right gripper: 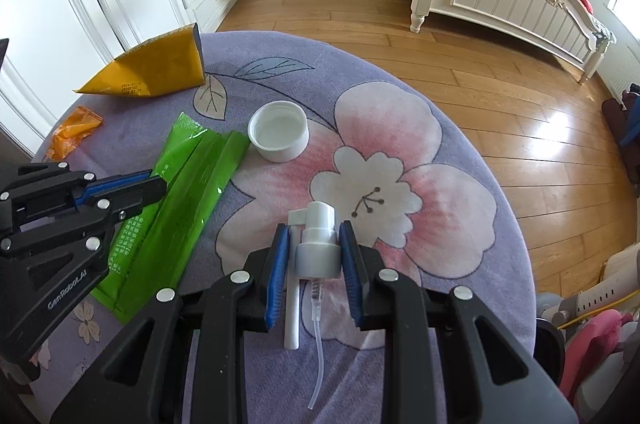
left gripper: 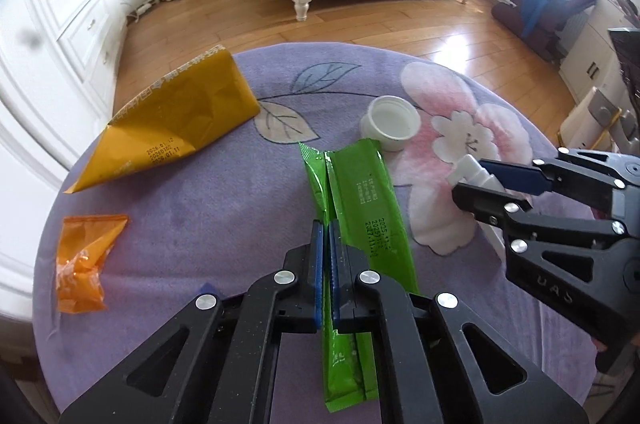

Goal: Collect trash
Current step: 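Carry the green packets and white spray pump over the black bin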

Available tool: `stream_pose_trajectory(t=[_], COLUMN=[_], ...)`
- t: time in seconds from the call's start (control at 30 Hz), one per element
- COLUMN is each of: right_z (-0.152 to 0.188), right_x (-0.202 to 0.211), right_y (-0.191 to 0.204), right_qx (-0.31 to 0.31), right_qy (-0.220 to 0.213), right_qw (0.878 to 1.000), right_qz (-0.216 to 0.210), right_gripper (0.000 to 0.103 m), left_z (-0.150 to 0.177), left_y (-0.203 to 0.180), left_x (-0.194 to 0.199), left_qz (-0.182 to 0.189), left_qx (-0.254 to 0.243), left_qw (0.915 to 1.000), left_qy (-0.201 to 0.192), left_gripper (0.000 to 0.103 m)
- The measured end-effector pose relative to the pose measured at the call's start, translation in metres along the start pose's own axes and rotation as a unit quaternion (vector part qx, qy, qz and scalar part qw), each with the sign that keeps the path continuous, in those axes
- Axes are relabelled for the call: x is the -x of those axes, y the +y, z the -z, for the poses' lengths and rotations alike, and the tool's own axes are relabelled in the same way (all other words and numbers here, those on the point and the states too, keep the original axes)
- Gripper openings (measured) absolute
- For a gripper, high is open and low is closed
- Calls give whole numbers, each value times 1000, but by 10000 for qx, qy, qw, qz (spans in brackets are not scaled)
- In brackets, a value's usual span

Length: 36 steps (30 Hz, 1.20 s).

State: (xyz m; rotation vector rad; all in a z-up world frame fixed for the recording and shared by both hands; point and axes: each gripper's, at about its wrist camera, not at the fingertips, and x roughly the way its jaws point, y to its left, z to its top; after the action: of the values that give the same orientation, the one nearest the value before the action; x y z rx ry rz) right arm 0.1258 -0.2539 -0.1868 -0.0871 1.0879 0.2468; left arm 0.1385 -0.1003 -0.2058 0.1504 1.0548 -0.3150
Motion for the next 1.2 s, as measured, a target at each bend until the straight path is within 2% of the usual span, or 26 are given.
stream_pose_trajectory(t=[0.27, 0.43, 0.7, 0.97, 1.2], right_z=[14, 26, 65, 102, 131], right_x=[19, 36, 73, 97, 113], right_y=[-5, -16, -66, -108, -130], right_qx=[-58, -170, -559, -936, -1206], right_qy=[-140, -223, -260, -261, -304], right_qw=[9999, 9996, 9974, 9933, 9896], right_qz=[-62, -3, 379, 623, 722], right_gripper=[25, 25, 25, 25, 25], left_z=[11, 4, 0, 4, 7], left_y=[-13, -37, -97, -138, -176], left_x=[39, 55, 59, 61, 69], left_qz=[157, 252, 528, 448, 508], left_qx=[-165, -313, -654, -856, -1126], left_qw=[9995, 9986, 9956, 9941, 9909], left_qy=[-208, -335, -408, -498, -538], left_gripper=[3, 3, 3, 3, 3])
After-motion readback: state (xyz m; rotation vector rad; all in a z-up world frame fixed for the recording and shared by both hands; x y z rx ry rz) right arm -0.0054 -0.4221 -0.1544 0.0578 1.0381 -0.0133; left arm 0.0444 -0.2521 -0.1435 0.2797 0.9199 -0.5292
